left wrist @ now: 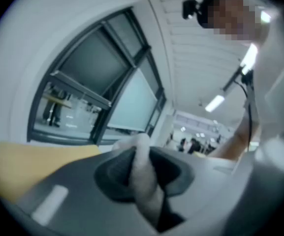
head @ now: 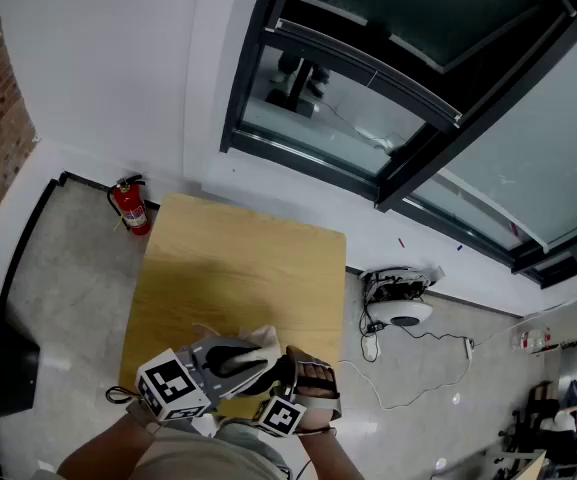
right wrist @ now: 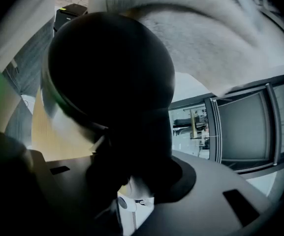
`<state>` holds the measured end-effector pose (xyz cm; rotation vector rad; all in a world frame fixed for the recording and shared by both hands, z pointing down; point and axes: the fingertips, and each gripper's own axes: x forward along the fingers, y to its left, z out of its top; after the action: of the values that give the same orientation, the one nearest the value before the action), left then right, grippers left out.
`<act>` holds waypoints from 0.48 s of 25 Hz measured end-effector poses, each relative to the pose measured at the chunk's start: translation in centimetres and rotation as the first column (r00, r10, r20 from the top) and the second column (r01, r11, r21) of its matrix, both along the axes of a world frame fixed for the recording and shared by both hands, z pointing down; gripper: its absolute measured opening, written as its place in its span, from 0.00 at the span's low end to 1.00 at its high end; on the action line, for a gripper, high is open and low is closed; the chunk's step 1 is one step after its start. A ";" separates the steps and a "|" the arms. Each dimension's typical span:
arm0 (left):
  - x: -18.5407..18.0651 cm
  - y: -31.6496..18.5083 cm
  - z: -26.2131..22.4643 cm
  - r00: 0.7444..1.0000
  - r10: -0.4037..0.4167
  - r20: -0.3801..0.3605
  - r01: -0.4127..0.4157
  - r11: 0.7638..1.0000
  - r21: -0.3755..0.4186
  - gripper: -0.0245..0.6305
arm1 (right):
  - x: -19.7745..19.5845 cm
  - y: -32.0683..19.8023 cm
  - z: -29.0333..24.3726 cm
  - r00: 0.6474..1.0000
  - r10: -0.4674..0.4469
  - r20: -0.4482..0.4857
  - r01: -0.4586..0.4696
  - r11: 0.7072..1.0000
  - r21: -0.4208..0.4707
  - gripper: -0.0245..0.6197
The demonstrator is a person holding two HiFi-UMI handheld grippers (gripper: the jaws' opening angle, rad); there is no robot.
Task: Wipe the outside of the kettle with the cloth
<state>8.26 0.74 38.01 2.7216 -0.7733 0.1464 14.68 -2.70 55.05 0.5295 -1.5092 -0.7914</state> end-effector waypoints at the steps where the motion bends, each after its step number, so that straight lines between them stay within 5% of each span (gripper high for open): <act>1: 1.3 0.4 1.5 0.995 0.026 0.094 -0.030 0.999 0.040 0.15 | -0.5 0.1 -0.3 1.000 0.001 0.004 -0.001 1.000 0.007 0.25; 3: 2.7 0.5 4.2 0.969 0.033 0.243 -0.061 0.992 0.110 0.15 | -1.0 0.2 -0.7 1.000 0.010 0.009 -0.010 1.000 0.019 0.25; 5: 1.7 -0.8 5.7 0.973 -0.029 0.227 0.007 0.995 0.096 0.15 | -1.2 0.3 -0.9 1.000 0.025 0.008 -0.026 0.999 0.033 0.25; 8: -1.1 -4.1 8.6 0.997 -0.069 0.038 0.075 0.981 -0.180 0.15 | -1.6 0.4 -0.9 1.000 0.026 0.000 -0.026 0.999 0.047 0.25; 12: -1.9 -5.9 14.3 0.990 0.071 -0.118 -0.119 0.869 -0.480 0.15 | -1.5 0.3 -0.7 0.999 0.043 -0.023 -0.041 0.997 0.065 0.25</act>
<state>6.40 -5.16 52.32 2.2638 -0.4899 0.1995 13.16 -2.37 54.39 0.5961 -1.4499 -0.8133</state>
